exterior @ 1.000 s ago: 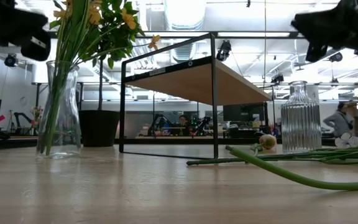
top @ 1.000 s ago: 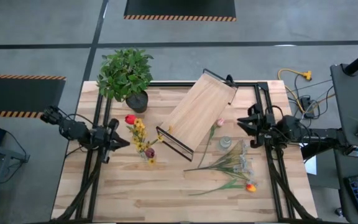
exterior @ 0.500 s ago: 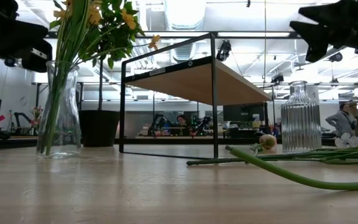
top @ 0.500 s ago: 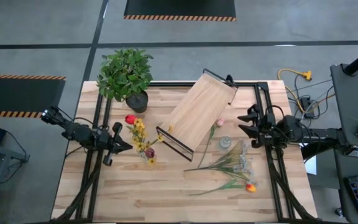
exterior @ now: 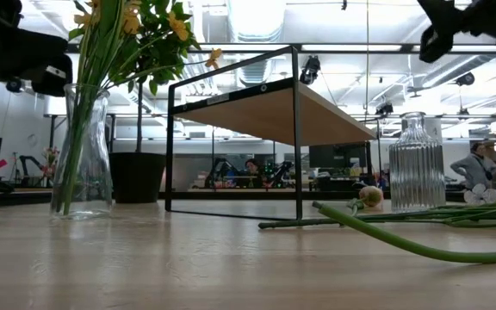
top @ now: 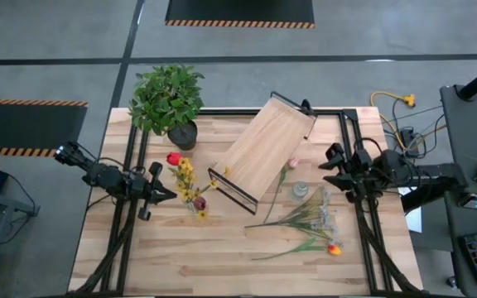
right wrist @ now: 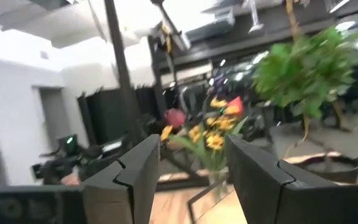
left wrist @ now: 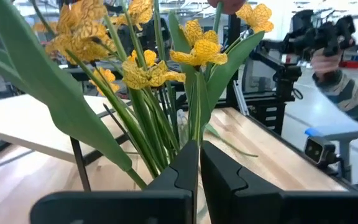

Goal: Pick and place flowers into a vace then onto a shelf
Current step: Put the red and yellow flower into the right transparent vase

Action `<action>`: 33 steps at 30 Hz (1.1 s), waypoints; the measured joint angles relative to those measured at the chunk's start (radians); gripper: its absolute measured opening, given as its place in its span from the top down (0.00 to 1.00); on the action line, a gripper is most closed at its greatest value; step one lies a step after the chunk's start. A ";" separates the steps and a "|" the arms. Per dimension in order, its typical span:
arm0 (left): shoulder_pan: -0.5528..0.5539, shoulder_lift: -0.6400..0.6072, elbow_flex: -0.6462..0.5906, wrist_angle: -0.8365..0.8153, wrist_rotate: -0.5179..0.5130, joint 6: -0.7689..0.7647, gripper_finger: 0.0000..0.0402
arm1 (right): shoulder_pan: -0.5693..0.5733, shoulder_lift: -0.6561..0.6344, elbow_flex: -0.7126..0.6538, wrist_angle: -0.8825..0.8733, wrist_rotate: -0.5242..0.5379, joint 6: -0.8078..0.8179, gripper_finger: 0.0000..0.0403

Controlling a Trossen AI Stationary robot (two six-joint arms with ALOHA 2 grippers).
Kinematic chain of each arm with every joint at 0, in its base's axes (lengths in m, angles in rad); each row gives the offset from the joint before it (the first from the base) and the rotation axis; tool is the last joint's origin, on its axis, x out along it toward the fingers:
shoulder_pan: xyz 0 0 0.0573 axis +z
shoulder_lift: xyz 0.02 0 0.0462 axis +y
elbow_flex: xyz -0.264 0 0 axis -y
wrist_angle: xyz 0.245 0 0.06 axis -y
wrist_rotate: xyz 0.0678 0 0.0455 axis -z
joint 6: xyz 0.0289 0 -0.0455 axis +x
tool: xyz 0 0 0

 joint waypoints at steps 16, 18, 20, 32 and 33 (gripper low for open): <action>0.000 0.001 0.000 -0.001 -0.003 0.005 1.00 | 0.366 0.436 0.346 -0.320 0.393 0.114 0.57; 0.000 0.001 0.000 -0.001 -0.003 0.005 1.00 | 0.406 0.486 0.381 -0.324 0.394 0.144 0.57; 0.000 0.001 0.000 -0.001 -0.003 0.005 1.00 | 0.440 0.537 0.415 -0.331 0.394 0.180 0.57; 0.000 0.001 0.000 -0.001 -0.003 0.005 1.00 | 0.539 0.870 0.600 -0.578 0.494 0.723 0.58; 0.000 0.001 0.000 -0.001 -0.003 0.005 1.00 | 0.541 0.897 0.615 -0.592 0.495 0.781 0.58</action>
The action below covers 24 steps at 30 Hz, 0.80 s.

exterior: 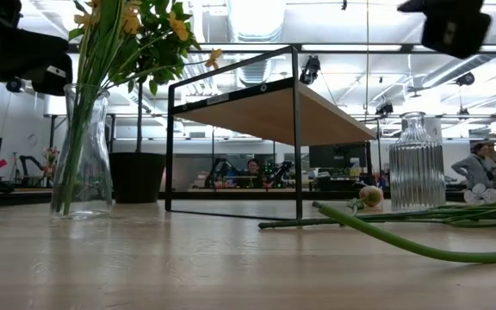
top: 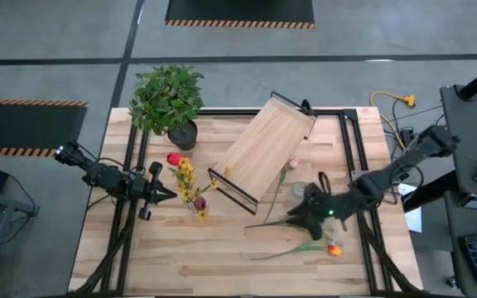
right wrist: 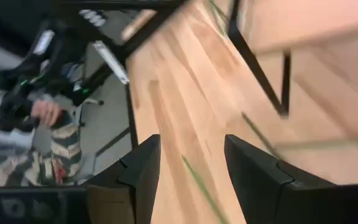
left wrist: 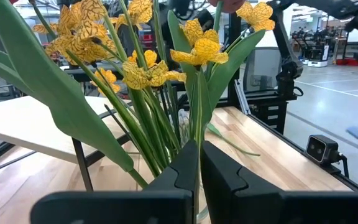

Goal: Pick and place flowers into a vace then onto a shelf
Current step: Put the red and yellow flower into the right transparent vase

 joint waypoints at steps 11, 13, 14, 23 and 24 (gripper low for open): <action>0.000 0.000 0.000 0.000 0.001 0.000 1.00 | 0.046 0.271 0.153 -0.105 -0.099 0.402 0.63; 0.000 0.000 0.000 0.000 0.001 0.000 1.00 | 0.054 0.320 0.190 -0.119 -0.119 0.456 0.64; 0.000 0.000 0.000 0.000 0.001 0.000 1.00 | 0.057 0.345 0.211 -0.130 -0.130 0.488 0.64; 0.000 0.000 0.000 0.000 0.003 0.000 1.00 | 0.101 0.580 0.464 -0.481 -0.316 0.743 0.64; 0.000 0.000 0.000 0.000 0.003 0.000 1.00 | 0.106 0.604 0.493 -0.543 -0.331 0.771 0.64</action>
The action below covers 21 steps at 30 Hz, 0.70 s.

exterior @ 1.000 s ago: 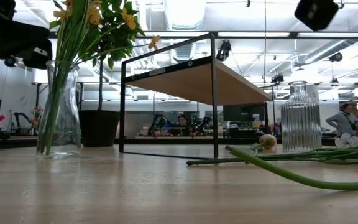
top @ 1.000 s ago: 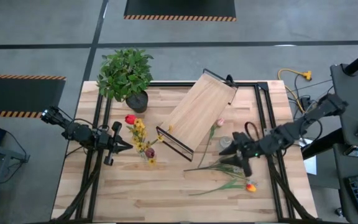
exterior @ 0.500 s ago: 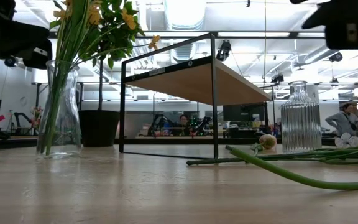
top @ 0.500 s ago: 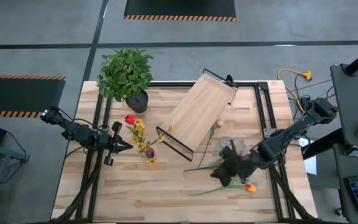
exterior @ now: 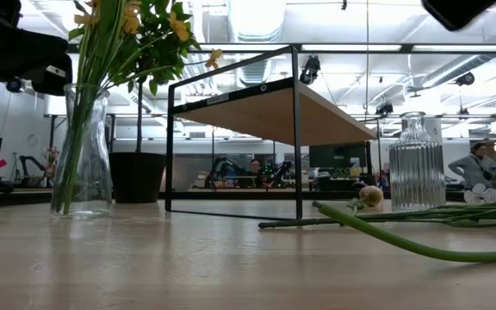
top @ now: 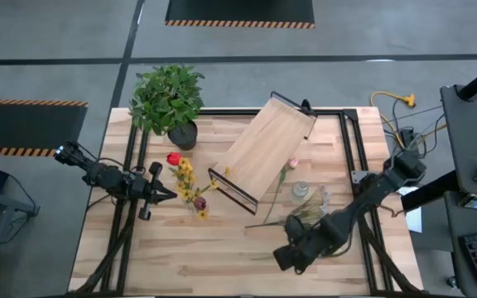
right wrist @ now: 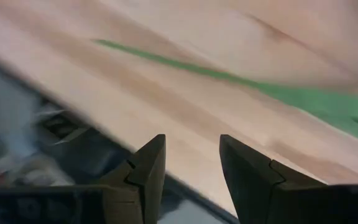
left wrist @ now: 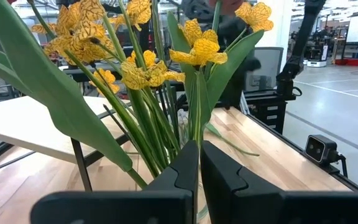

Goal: Pick and place flowers into a vace then onto a shelf
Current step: Put the red and yellow flower into the right transparent vase

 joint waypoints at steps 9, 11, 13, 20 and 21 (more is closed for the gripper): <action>0.000 0.000 0.000 0.000 -0.001 0.000 1.00 | 0.048 0.171 0.169 -0.361 -0.067 0.204 0.64; 0.000 0.000 0.000 0.000 -0.001 0.000 1.00 | 0.054 0.193 0.173 -0.362 -0.063 0.232 0.64; 0.000 0.000 0.000 0.000 -0.003 0.000 1.00 | 0.054 0.218 0.174 -0.362 -0.062 0.255 0.64; 0.000 0.000 0.000 0.000 -0.003 0.000 1.00 | 0.046 0.291 0.173 -0.367 -0.057 0.315 0.64; 0.000 0.000 0.000 0.000 -0.003 0.000 1.00 | 0.044 0.297 0.173 -0.375 -0.050 0.328 0.64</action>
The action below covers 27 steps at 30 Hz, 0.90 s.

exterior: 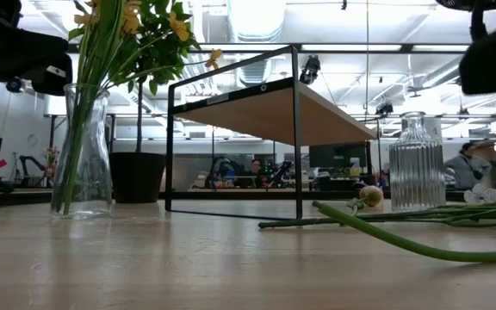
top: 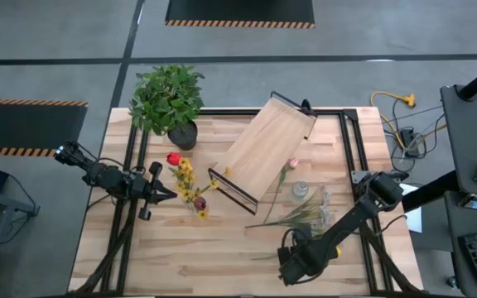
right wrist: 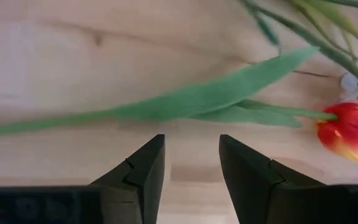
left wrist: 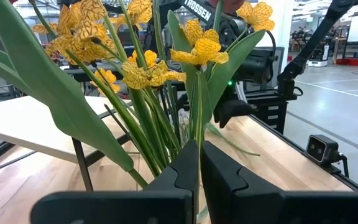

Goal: Pick and place flowers into a vace then onto a shelf
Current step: Put the red and yellow flower into the right transparent vase

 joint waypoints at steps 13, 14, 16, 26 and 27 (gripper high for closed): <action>0.000 0.000 0.000 0.000 0.000 0.000 1.00 | -0.007 -0.014 -0.001 -0.011 0.102 0.150 0.66; 0.000 0.000 0.000 0.000 0.000 0.000 1.00 | -0.007 -0.014 -0.001 -0.012 0.103 0.164 0.67; 0.000 0.000 0.000 0.000 0.000 0.000 1.00 | -0.008 -0.014 -0.001 -0.013 0.116 0.187 0.67; 0.000 0.000 0.000 0.000 0.000 0.000 1.00 | -0.030 -0.014 -0.001 -0.014 0.150 0.195 0.68; 0.000 0.000 0.000 0.000 0.000 0.000 1.00 | -0.030 -0.014 -0.001 -0.014 0.150 0.195 0.68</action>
